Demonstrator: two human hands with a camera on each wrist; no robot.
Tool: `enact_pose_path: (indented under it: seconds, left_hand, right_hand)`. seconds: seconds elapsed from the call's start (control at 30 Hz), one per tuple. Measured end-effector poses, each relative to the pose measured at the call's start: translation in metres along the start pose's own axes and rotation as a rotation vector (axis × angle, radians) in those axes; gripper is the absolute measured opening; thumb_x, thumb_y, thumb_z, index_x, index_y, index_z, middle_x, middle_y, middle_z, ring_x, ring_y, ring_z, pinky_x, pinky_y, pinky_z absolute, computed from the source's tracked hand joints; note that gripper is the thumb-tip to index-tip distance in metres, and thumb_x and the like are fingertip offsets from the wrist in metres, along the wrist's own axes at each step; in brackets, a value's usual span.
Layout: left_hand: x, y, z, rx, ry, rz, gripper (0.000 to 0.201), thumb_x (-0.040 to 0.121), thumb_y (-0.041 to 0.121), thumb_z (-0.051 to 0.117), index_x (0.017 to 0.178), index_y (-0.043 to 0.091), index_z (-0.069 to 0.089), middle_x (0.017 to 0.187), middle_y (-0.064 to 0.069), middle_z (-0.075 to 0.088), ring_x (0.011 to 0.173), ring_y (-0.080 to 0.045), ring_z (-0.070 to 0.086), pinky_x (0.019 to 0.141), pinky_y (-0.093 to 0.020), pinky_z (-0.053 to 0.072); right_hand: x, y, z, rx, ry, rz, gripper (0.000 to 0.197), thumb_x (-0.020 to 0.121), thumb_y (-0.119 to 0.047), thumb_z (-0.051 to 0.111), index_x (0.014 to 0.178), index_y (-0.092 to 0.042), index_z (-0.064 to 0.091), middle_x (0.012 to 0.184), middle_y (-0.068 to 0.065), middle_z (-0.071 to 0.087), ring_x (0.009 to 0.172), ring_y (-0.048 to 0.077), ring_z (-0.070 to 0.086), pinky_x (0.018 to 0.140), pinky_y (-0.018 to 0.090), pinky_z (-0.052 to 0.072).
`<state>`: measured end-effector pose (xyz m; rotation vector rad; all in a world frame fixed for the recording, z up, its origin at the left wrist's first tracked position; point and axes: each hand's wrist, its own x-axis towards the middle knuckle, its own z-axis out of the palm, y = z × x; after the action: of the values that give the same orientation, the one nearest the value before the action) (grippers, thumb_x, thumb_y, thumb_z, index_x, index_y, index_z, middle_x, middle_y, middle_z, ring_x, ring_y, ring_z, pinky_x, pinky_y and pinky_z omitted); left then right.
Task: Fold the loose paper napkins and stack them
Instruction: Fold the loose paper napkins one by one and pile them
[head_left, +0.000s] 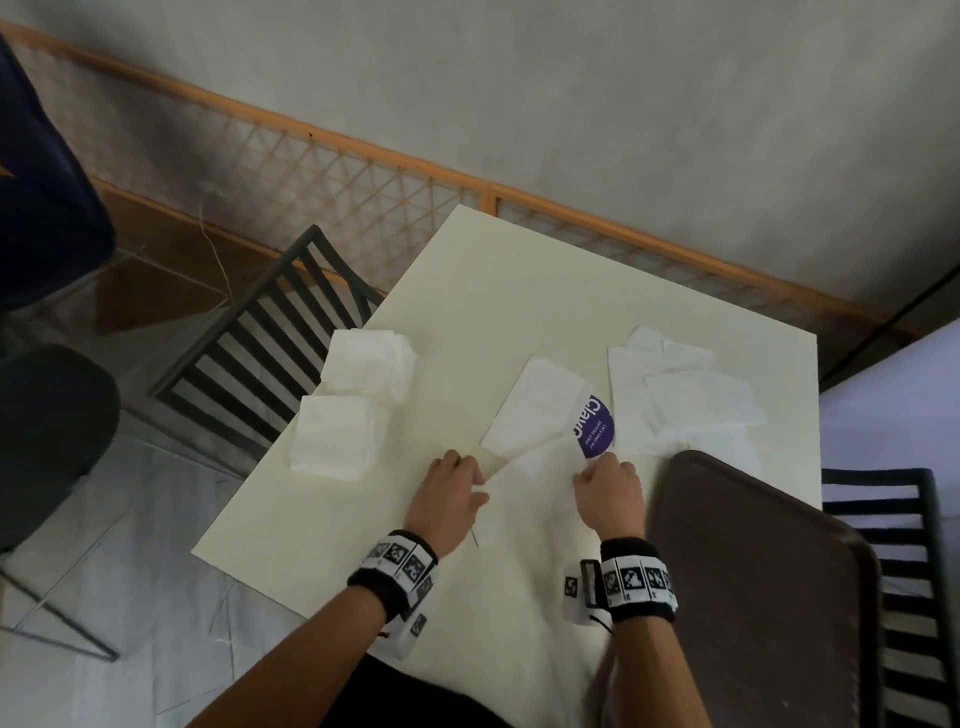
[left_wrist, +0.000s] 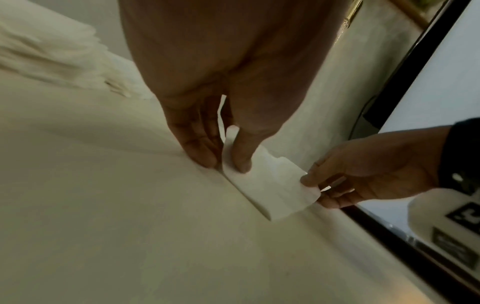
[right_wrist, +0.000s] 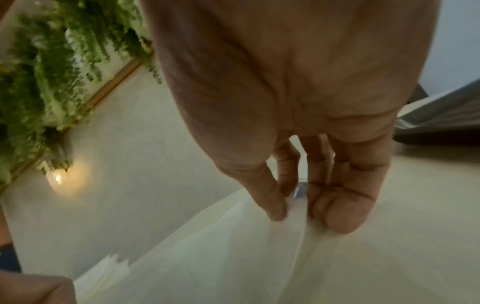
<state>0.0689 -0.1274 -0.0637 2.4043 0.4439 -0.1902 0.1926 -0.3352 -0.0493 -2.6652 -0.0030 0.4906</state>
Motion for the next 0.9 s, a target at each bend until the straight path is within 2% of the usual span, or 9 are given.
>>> enact_pose_path:
  seconds: [0.13,0.2,0.3,0.43,0.57,0.63,0.73,0.83,0.9]
  left_hand:
    - [0.002,-0.001,-0.013,-0.250,0.062,-0.093,0.019,0.099,0.017,0.074,0.097,0.017,0.056,0.082,0.002,0.065,0.073,-0.018,0.062,0.067,-0.029,0.051]
    - [0.003,0.000,-0.024,-0.341,0.055,-0.138,0.026,0.097,0.020,0.078,0.105,0.020,0.054,0.085,-0.001,0.069,0.069,-0.015,0.066,0.059,-0.020,0.049]
    - [0.004,0.001,-0.036,-0.453,0.048,-0.180,0.037,0.093,0.030,0.083,0.120,0.030,0.058,0.101,-0.005,0.072,0.079,-0.019,0.075,0.070,-0.029,0.060]
    - [0.005,0.002,-0.040,-0.567,0.067,-0.129,0.033,0.097,0.014,0.077,0.114,0.039,0.064,0.097,-0.010,0.074,0.074,-0.017,0.078,0.077,-0.044,0.067]
    - [0.004,0.000,-0.033,-0.656,0.054,-0.193,0.016,0.100,0.011,0.065,0.091,0.018,0.077,0.090,-0.004,0.081,0.081,-0.020,0.081,0.089,-0.051,0.066]
    - [0.001,0.002,-0.032,-0.733,0.042,-0.271,0.030,0.099,0.030,0.058,0.079,0.010,0.069,0.080,-0.002,0.078,0.078,-0.021,0.079,0.091,-0.056,0.064]
    - [-0.003,0.005,-0.035,-0.687,0.058,-0.266,0.051,0.099,0.057,0.061,0.066,0.019,0.057,0.065,0.004,0.063,0.069,-0.020,0.067,0.084,-0.048,0.064]
    - [-0.006,0.005,-0.043,-0.523,0.114,-0.144,0.041,0.097,0.041,0.076,0.075,0.012,0.058,0.068,-0.005,0.066,0.065,-0.024,0.064,0.072,-0.044,0.057]
    - [-0.010,0.007,-0.053,-0.581,0.110,-0.095,0.029,0.094,0.036,0.082,0.082,0.016,0.065,0.076,-0.006,0.073,0.071,-0.031,0.071,0.071,-0.044,0.059]
  right_hand:
    - [-0.010,0.000,-0.014,0.287,0.056,-0.040,0.012,0.099,-0.014,0.070,0.103,-0.011,0.060,0.095,0.004,0.072,0.094,0.031,0.063,0.074,0.033,0.039]
    - [-0.018,-0.007,-0.020,0.417,0.131,-0.085,0.026,0.093,-0.011,0.078,0.108,-0.015,0.057,0.086,-0.004,0.072,0.085,0.025,0.068,0.072,0.033,0.043]
    - [-0.034,-0.023,-0.027,0.519,0.198,-0.238,0.029,0.088,-0.012,0.085,0.105,-0.025,0.065,0.074,-0.011,0.073,0.074,0.010,0.071,0.071,0.022,0.052]
    - [-0.059,-0.047,-0.014,0.517,0.022,-0.482,0.022,0.088,-0.010,0.085,0.084,-0.029,0.075,0.081,-0.013,0.075,0.079,0.012,0.073,0.073,0.022,0.059]
    - [-0.064,-0.054,0.020,0.428,-0.083,-0.533,0.019,0.087,-0.015,0.085,0.083,-0.031,0.075,0.082,-0.014,0.075,0.079,0.009,0.072,0.075,0.027,0.059]
    - [-0.062,-0.054,0.034,0.379,-0.102,-0.546,0.015,0.086,-0.017,0.083,0.086,-0.030,0.076,0.084,-0.013,0.075,0.080,0.007,0.072,0.077,0.030,0.060]
    - [-0.062,-0.055,0.043,0.298,-0.125,-0.598,0.010,0.086,-0.026,0.083,0.090,-0.032,0.077,0.087,-0.012,0.074,0.080,0.007,0.070,0.078,0.028,0.058]
    - [-0.060,-0.056,0.036,0.352,-0.099,-0.608,0.014,0.091,-0.041,0.082,0.090,-0.031,0.073,0.088,-0.012,0.073,0.084,0.007,0.070,0.077,0.021,0.054]
    - [-0.057,-0.059,0.025,0.502,0.017,-0.511,0.018,0.097,-0.038,0.078,0.093,-0.030,0.063,0.091,-0.009,0.070,0.088,0.011,0.069,0.075,0.026,0.054]
